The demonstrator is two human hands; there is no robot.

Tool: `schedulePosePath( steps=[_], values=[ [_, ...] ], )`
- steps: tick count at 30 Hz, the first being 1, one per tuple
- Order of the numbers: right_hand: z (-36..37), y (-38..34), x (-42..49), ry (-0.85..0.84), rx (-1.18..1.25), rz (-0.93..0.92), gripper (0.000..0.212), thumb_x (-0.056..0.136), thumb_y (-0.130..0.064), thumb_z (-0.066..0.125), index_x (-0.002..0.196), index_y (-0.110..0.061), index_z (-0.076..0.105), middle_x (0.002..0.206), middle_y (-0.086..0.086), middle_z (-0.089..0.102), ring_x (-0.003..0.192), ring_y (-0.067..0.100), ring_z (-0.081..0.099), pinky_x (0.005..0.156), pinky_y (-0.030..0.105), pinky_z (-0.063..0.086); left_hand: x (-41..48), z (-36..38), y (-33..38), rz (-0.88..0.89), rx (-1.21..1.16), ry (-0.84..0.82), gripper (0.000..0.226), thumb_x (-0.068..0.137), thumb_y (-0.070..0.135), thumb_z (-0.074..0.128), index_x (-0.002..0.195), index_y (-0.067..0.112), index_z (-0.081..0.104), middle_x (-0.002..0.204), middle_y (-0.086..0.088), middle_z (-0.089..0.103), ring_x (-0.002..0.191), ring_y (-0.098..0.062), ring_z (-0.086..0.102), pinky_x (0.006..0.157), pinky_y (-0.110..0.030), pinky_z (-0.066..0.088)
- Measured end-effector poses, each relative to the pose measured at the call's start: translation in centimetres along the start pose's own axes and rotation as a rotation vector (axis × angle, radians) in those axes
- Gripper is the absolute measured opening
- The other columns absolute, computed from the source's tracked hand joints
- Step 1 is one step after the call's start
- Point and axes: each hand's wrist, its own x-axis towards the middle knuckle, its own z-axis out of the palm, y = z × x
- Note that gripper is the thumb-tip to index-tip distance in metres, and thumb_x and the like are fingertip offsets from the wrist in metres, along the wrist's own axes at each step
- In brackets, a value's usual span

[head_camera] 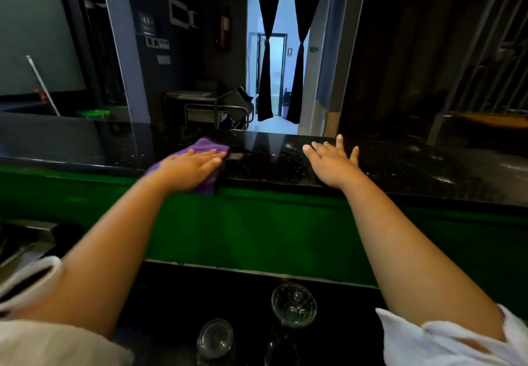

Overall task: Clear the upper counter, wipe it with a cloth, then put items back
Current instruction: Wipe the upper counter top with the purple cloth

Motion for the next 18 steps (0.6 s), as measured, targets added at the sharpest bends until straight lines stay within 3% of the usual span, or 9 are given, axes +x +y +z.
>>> schedulePosePath(
  steps=[2, 4, 6, 11, 15, 18],
  values=[
    [0.0, 0.0, 0.0, 0.0, -0.013, -0.002, 0.065, 0.097, -0.055, 0.008, 0.152, -0.022, 0.017, 0.16, 0.008, 0.007, 0.145, 0.024, -0.02, 0.112, 0.055, -0.016, 1.4, -1.2, -3.0, -0.064, 0.063, -0.073, 0.048, 0.104, 0.02, 0.019, 0.15, 0.013, 0.01, 0.159, -0.003, 0.004, 0.147, -0.019, 0.008, 0.12, -0.04, 0.007],
    [0.1, 0.0, -0.1, -0.004, -0.031, -0.007, 0.065, 0.097, -0.056, 0.007, 0.152, -0.022, 0.017, 0.16, 0.009, 0.007, 0.145, 0.025, -0.02, 0.111, 0.056, -0.017, 2.8, -1.9, -4.8, -0.205, 0.083, -0.095, 0.048, 0.104, 0.019, 0.017, 0.15, 0.009, 0.009, 0.159, -0.007, 0.002, 0.148, -0.021, 0.005, 0.119, -0.045, 0.005],
    [0.2, 0.0, 0.0, -0.001, -0.057, -0.006, 0.066, 0.097, -0.057, 0.006, 0.152, -0.022, 0.016, 0.16, 0.009, 0.006, 0.145, 0.025, -0.021, 0.11, 0.057, -0.018, 4.3, -2.1, -4.9, -0.222, 0.193, -0.132, 0.047, 0.104, 0.018, 0.015, 0.15, 0.007, 0.011, 0.16, -0.008, 0.0, 0.148, -0.025, 0.004, 0.117, -0.055, 0.006],
    [0.4, 0.0, 0.2, 0.003, -0.057, 0.007, 0.066, 0.097, -0.056, 0.006, 0.152, -0.022, 0.016, 0.16, 0.01, 0.005, 0.144, 0.025, -0.022, 0.11, 0.058, -0.018, 7.9, -1.4, -0.8, -0.146, 0.287, -0.19, 0.049, 0.102, 0.025, 0.018, 0.148, 0.008, 0.022, 0.159, -0.008, 0.006, 0.147, -0.03, 0.005, 0.116, -0.059, 0.005],
    [0.1, 0.0, 0.1, -0.012, -0.043, 0.006, 0.065, 0.097, -0.056, 0.006, 0.152, -0.023, 0.016, 0.16, 0.009, 0.004, 0.144, 0.025, -0.023, 0.109, 0.058, -0.019, 8.0, -0.2, 5.1, 0.049, 0.217, -0.167, 0.045, 0.102, 0.024, 0.021, 0.143, 0.006, 0.031, 0.159, -0.009, 0.008, 0.146, -0.033, 0.009, 0.11, -0.067, 0.014],
    [-0.2, 0.0, -0.2, -0.04, -0.018, -0.01, 0.062, 0.098, -0.055, 0.008, 0.152, -0.025, 0.016, 0.16, 0.006, 0.003, 0.144, 0.023, -0.023, 0.109, 0.057, -0.019, 5.4, 0.6, 7.8, 0.185, 0.216, -0.199, 0.047, 0.102, 0.026, 0.02, 0.146, 0.011, 0.024, 0.16, -0.006, -0.003, 0.146, -0.037, 0.002, 0.111, -0.068, 0.012]
  ],
)
